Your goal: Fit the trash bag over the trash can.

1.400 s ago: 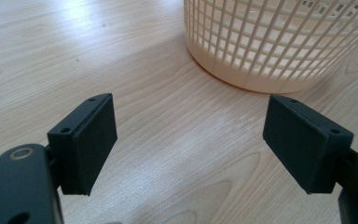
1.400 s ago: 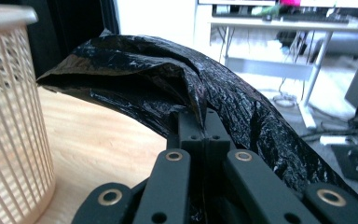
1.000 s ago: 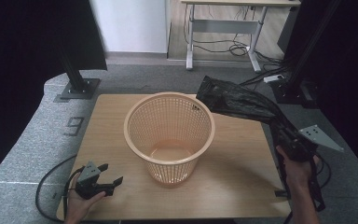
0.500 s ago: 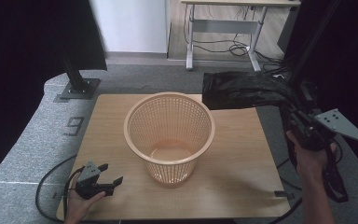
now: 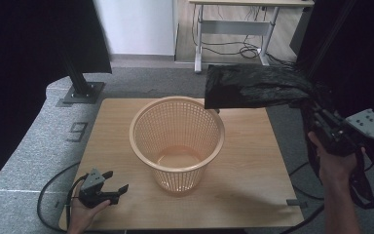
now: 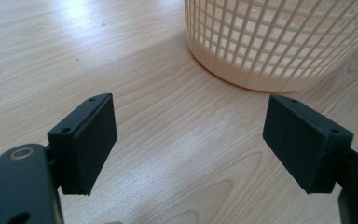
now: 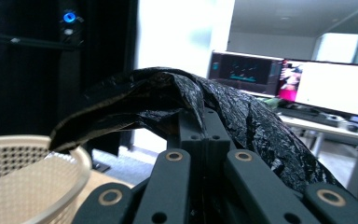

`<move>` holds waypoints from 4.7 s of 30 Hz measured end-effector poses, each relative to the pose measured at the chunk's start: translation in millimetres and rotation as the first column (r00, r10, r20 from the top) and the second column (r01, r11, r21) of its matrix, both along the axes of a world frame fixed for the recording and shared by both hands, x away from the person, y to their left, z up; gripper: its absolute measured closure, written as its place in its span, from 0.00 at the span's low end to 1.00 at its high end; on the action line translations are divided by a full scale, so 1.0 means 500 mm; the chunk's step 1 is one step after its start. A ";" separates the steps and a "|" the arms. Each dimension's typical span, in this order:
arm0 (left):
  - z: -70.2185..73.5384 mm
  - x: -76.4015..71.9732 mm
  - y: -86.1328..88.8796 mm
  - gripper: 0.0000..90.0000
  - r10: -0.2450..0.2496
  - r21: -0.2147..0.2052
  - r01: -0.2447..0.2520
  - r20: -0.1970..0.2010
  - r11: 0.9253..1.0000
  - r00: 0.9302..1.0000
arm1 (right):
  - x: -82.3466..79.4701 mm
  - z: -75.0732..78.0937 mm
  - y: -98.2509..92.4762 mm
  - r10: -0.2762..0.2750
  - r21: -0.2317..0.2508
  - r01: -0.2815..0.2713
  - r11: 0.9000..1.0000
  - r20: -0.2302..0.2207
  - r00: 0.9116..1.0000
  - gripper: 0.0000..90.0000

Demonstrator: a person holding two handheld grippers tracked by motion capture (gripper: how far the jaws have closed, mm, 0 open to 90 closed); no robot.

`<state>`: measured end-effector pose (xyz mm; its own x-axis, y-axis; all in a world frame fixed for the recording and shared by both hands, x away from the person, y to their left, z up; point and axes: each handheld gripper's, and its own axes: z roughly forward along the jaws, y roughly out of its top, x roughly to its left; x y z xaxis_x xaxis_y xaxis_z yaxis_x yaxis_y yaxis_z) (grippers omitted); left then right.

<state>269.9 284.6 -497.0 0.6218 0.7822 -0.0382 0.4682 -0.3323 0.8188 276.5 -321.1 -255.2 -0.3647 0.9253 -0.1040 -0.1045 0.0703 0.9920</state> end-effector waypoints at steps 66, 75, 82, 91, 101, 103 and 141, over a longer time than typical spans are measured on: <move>0.077 0.004 -0.003 0.19 -0.030 -0.060 0.034 0.060 0.998 0.998 | 0.071 -0.226 0.150 0.311 -0.020 -0.345 0.938 -0.390 0.867 0.84; 0.144 0.002 -0.005 0.19 -0.059 -0.088 0.069 0.110 0.994 0.992 | 0.077 -0.190 0.169 0.353 -0.032 -0.388 0.921 -0.349 0.868 0.99; 0.182 -0.002 -0.001 0.21 -0.068 -0.152 0.089 0.143 0.984 0.987 | 0.085 -0.145 0.185 0.413 -0.007 -0.437 0.900 -0.312 0.855 0.99; 0.211 -0.004 -0.016 0.22 -0.094 -0.142 0.119 0.167 0.983 0.981 | 0.092 -0.050 0.265 0.469 0.001 -0.483 0.875 -0.242 0.849 0.99; 0.212 -0.007 -0.009 0.22 -0.087 -0.145 0.113 0.175 0.983 0.981 | 0.105 -0.052 0.331 0.432 -0.062 -0.470 0.881 -0.304 0.849 0.81; 0.209 -0.006 -0.008 0.22 -0.085 -0.146 0.111 0.173 0.983 0.981 | 0.118 -0.080 0.337 0.446 -0.051 -0.498 0.866 -0.374 0.813 0.62; 0.284 -0.007 -0.030 0.25 -0.123 -0.167 0.162 0.220 0.973 0.968 | 0.092 -0.116 0.282 0.464 -0.054 -0.510 0.858 -0.345 0.816 0.98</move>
